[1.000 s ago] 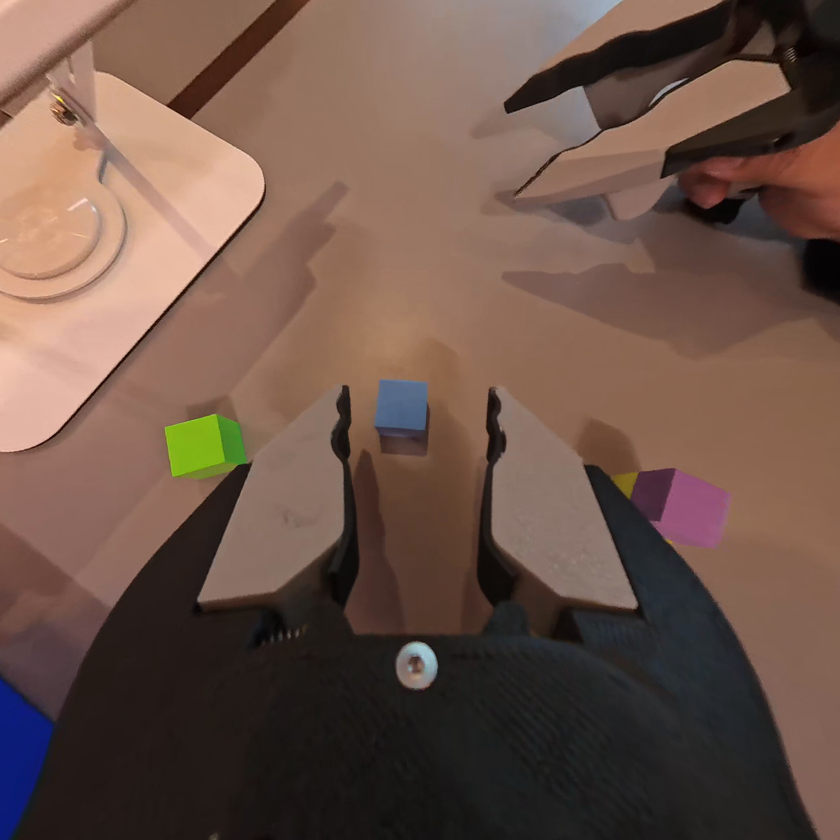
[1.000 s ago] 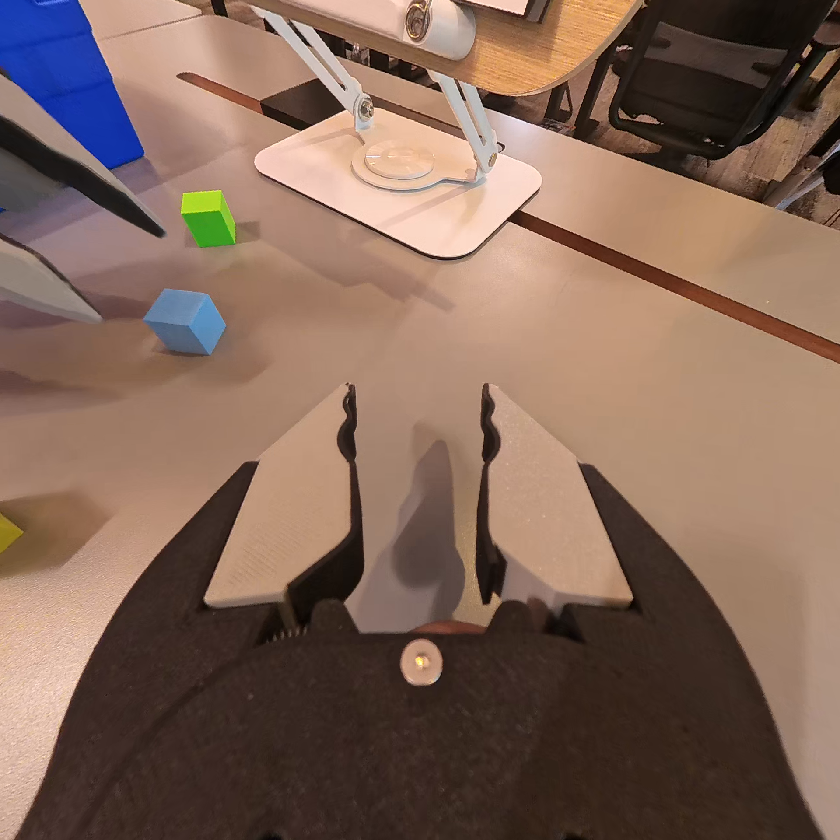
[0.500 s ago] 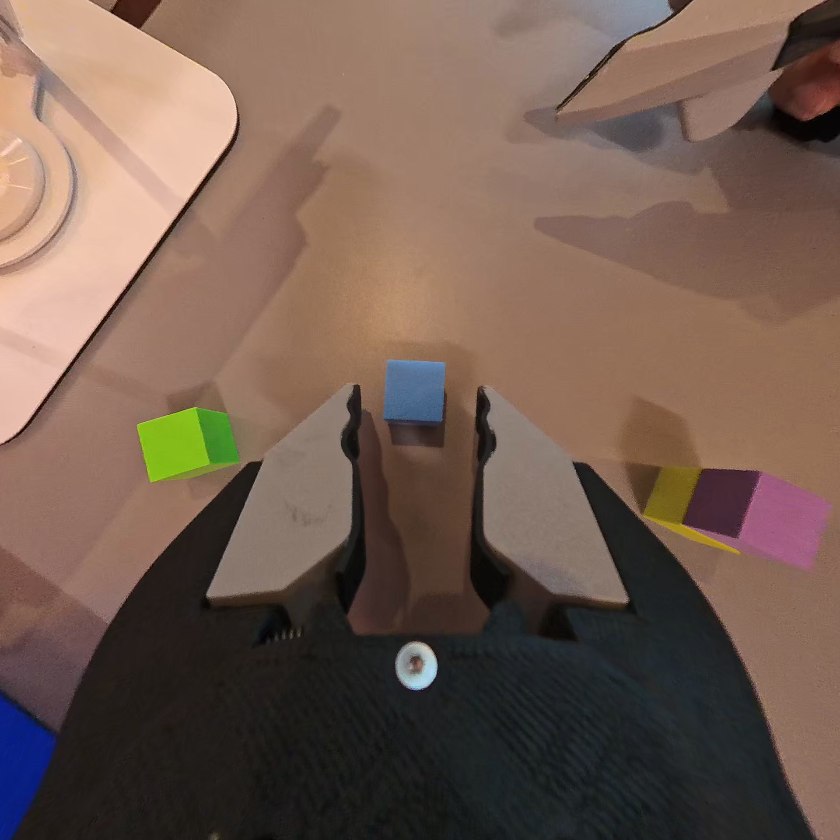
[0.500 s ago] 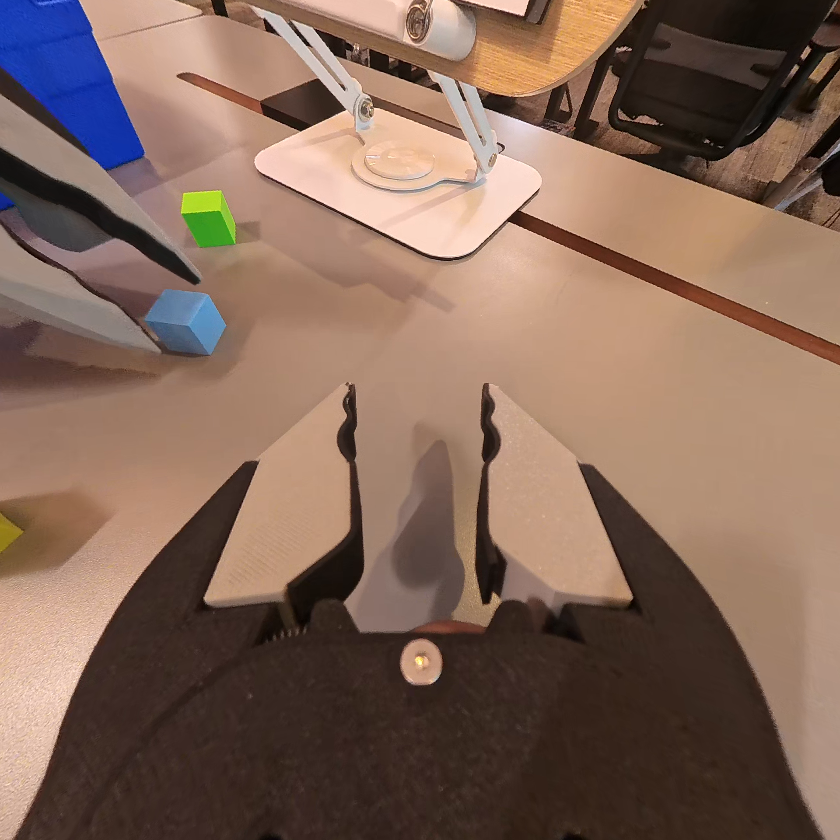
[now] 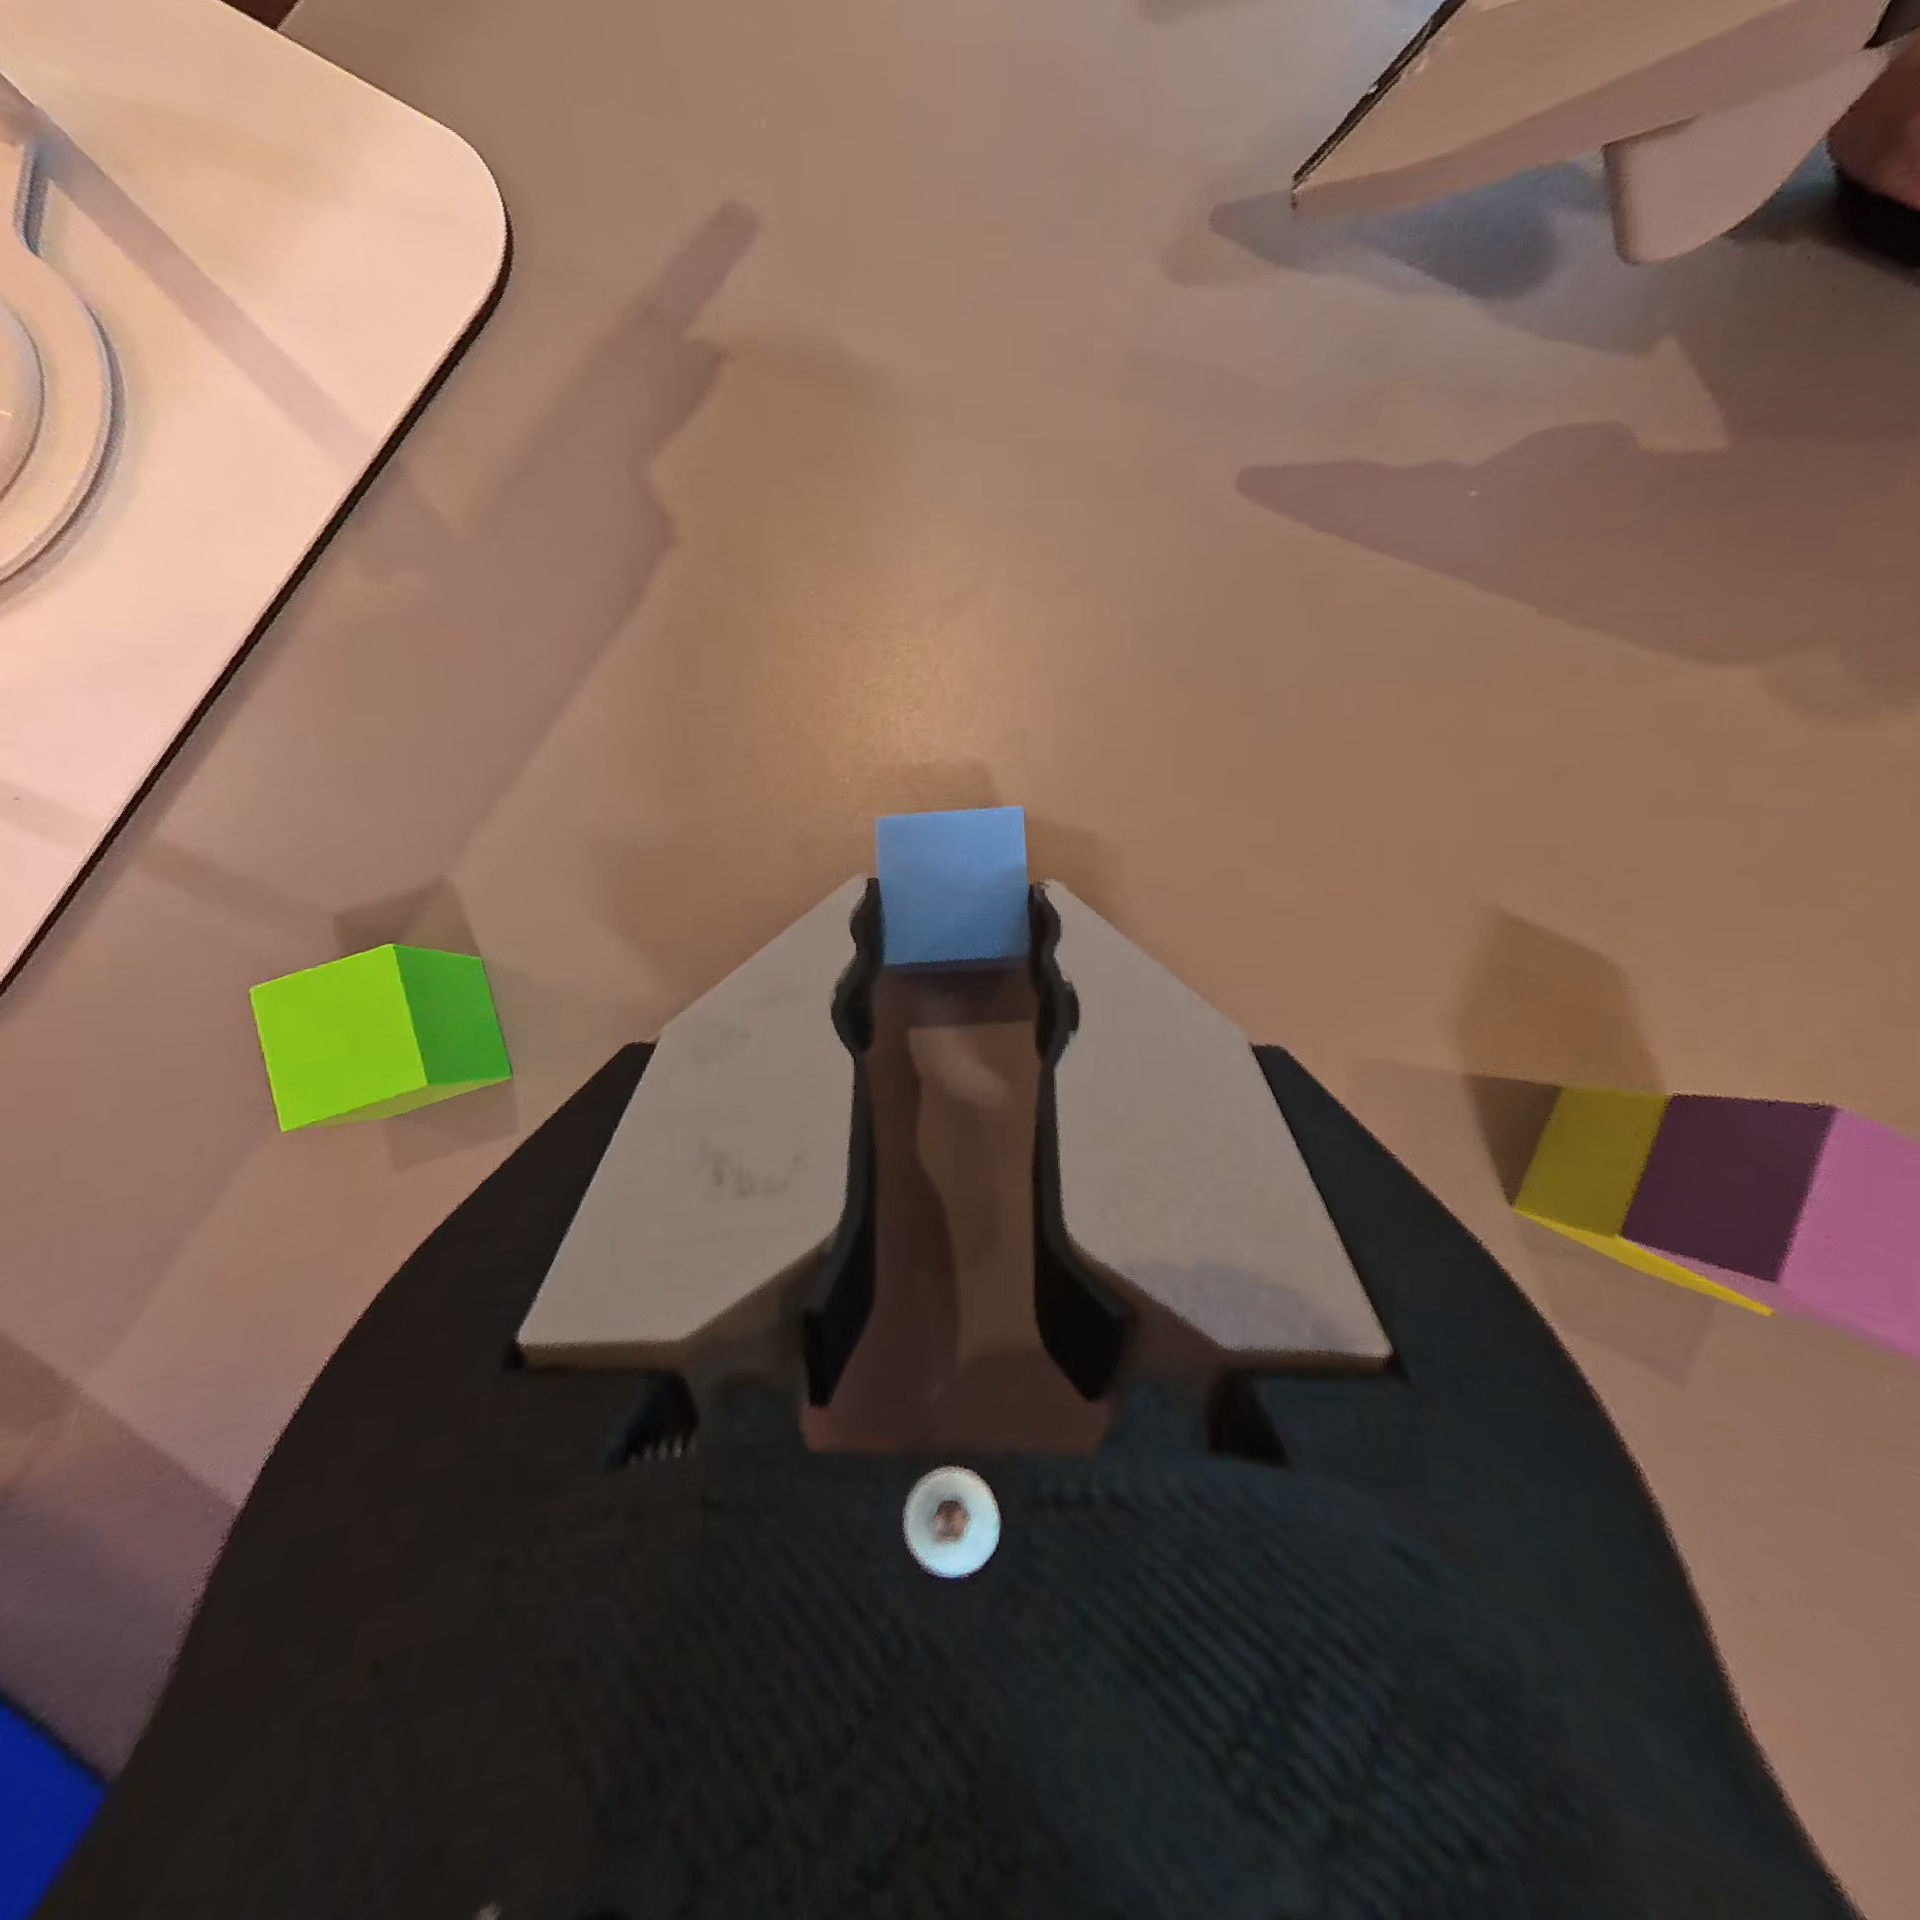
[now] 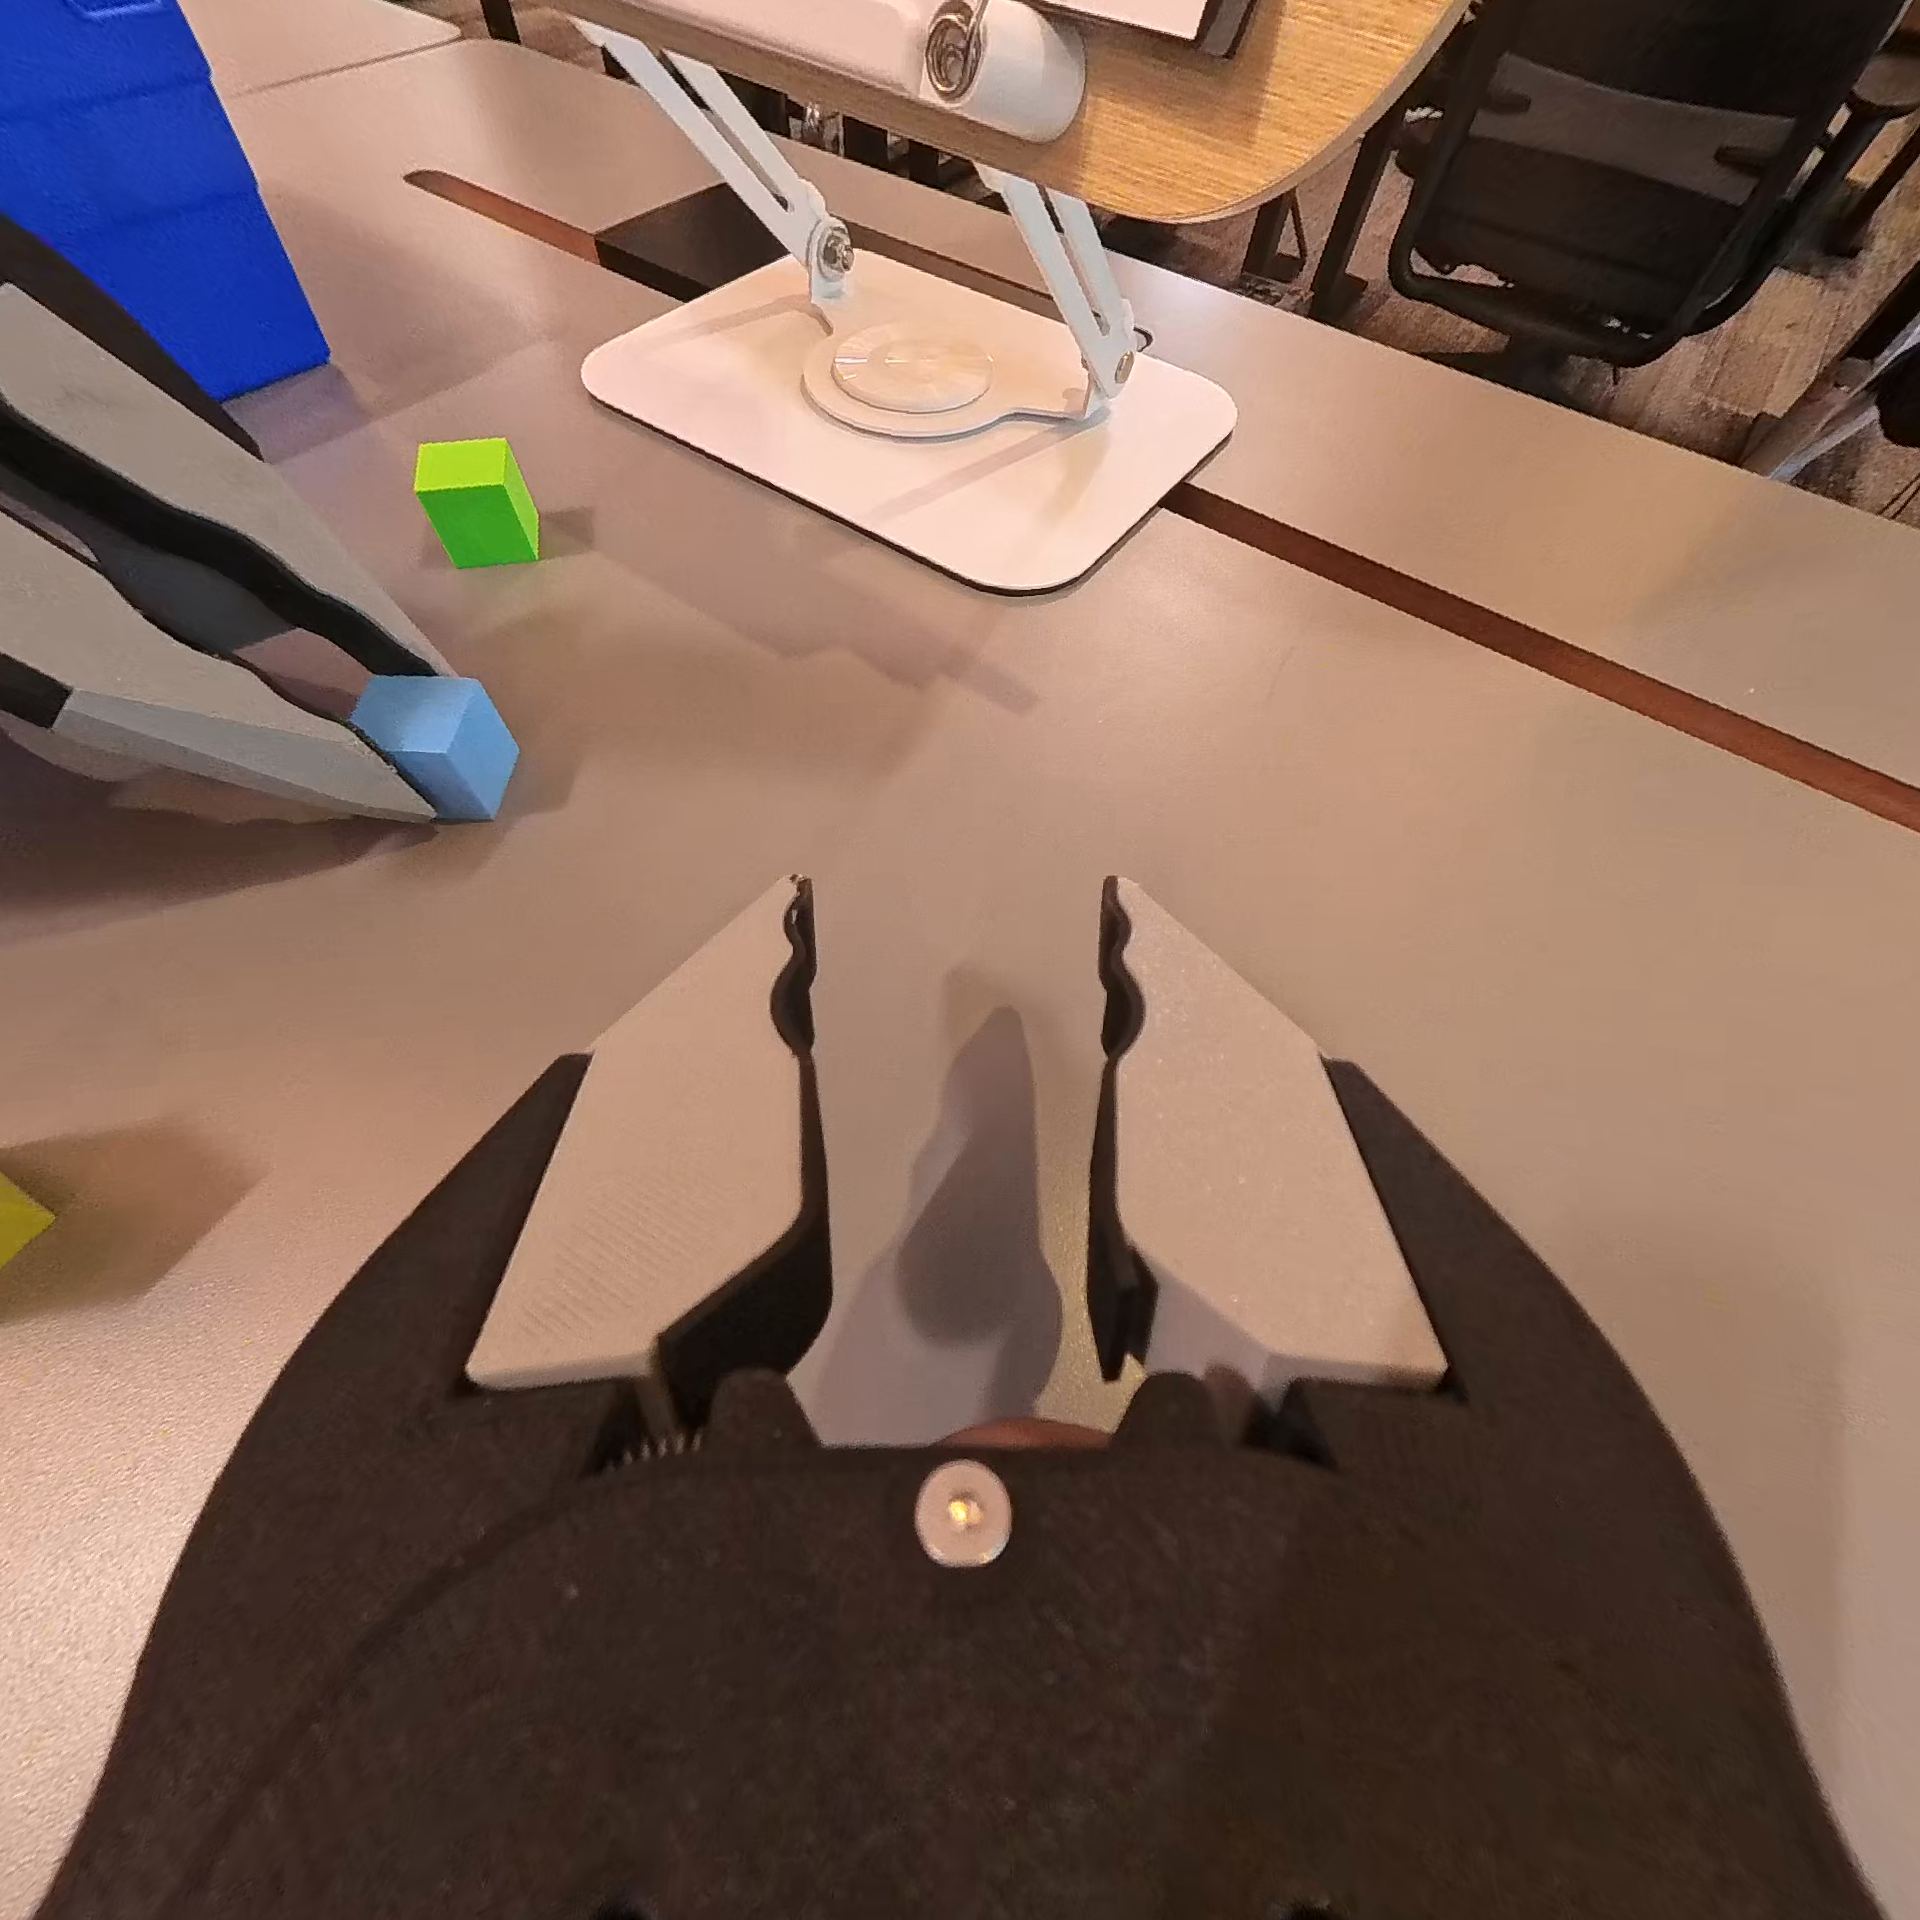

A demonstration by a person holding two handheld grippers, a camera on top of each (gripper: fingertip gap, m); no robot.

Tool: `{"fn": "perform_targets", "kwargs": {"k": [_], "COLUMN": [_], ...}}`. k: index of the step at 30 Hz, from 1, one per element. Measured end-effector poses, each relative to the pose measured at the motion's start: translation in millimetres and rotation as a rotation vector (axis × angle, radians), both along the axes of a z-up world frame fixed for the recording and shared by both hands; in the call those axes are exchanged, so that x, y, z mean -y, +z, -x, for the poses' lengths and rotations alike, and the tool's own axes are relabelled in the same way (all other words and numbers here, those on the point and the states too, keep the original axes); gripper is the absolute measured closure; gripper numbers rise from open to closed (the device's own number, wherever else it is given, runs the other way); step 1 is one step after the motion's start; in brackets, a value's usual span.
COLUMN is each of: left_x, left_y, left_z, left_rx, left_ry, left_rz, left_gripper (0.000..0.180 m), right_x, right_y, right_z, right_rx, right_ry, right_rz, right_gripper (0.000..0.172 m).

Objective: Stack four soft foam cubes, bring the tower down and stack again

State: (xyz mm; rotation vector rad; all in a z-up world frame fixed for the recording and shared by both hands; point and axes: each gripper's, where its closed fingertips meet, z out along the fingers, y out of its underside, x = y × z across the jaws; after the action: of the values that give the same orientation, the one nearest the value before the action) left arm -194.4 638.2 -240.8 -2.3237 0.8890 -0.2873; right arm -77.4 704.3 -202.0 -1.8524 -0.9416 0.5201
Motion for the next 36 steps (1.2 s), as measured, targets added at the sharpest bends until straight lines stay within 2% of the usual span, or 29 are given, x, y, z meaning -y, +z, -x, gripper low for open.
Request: {"fn": "perform_targets", "kwargs": {"k": [6,13,19,24,27,30,36], "left_x": [3,3,9,32,55,70,86], "left_y": [-4,-3,17,41,53,60,67], "left_z": [-2,1,-3,-8,-17,-22,-33], "left_rx": [0.013,-0.027,0.092,0.134,0.149,0.14,0.158], "left_ry": [0.001,-0.005,-0.007,-0.067,-0.157,-0.232,-0.291], "left_rz": [0.028,0.011,0.005,-0.001,0.0,-0.008,0.028], "left_gripper": [0.149,0.154,0.154,0.155,0.155,0.155,0.155], "right_x": [0,0,0,0,2,3,4], "right_y": [1,0,0,0,0,0,1], "right_z": [-1,0,0,1,2,3,3], "right_rx": [-0.003,-0.001,0.004,0.006,0.007,0.006,0.001], "right_ry": [-0.002,-0.001,0.001,0.005,0.009,0.012,0.012], "right_rz": [0.0,-0.001,-0.002,-0.001,-0.001,-0.003,-0.001], "right_gripper": [0.119,0.119,0.119,0.119,0.12,0.12,0.12]}}
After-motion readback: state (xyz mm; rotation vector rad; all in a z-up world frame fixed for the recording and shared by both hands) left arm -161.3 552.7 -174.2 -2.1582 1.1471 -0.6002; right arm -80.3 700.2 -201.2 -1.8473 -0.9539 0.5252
